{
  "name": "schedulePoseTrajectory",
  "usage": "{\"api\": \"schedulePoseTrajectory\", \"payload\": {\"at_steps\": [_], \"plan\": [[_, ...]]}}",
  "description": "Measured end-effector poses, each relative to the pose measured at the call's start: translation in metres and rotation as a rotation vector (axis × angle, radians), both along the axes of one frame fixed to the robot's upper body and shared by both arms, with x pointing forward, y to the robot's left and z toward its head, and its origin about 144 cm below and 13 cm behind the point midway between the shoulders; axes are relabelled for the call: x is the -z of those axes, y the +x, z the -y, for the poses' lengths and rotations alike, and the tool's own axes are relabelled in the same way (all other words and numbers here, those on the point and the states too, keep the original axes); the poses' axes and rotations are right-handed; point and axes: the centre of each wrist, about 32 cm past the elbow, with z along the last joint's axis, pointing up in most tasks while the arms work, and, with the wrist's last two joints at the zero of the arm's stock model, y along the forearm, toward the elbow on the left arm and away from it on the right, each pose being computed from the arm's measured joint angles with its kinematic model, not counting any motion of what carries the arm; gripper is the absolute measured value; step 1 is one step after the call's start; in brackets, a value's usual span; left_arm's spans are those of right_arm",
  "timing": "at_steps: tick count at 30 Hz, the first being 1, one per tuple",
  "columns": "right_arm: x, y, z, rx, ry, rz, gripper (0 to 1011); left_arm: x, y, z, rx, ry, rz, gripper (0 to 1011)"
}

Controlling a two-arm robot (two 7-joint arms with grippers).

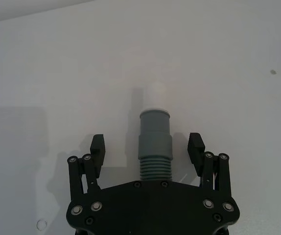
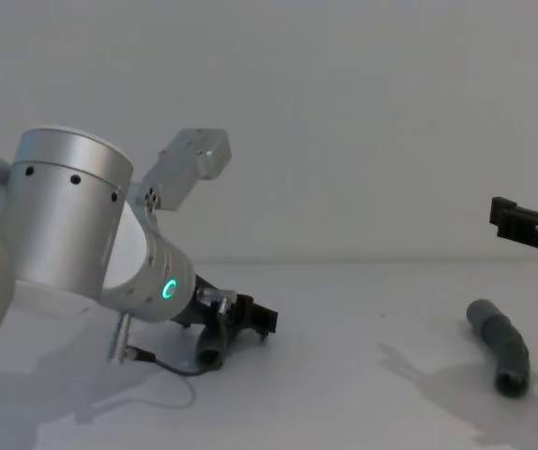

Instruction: Use both hands to pick up one end of the pipe from the table, align the ends, and insert them.

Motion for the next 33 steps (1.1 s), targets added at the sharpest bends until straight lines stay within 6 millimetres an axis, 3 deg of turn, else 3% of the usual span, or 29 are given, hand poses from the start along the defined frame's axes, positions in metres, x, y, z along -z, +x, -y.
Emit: {"api": "schedulePoseTrajectory", "payload": {"at_steps": [14, 33], "plan": [[0.0, 0.0, 0.0, 0.0, 0.0, 0.0, 1000, 0.0021, 0.0024, 0.0021, 0.022, 0.014, -0.009, 998], [0.0, 0.0, 0.0, 0.0, 0.0, 0.0, 1000, 0.0032, 0.0031, 0.003, 0.032, 0.02, -0.016, 920]]}}
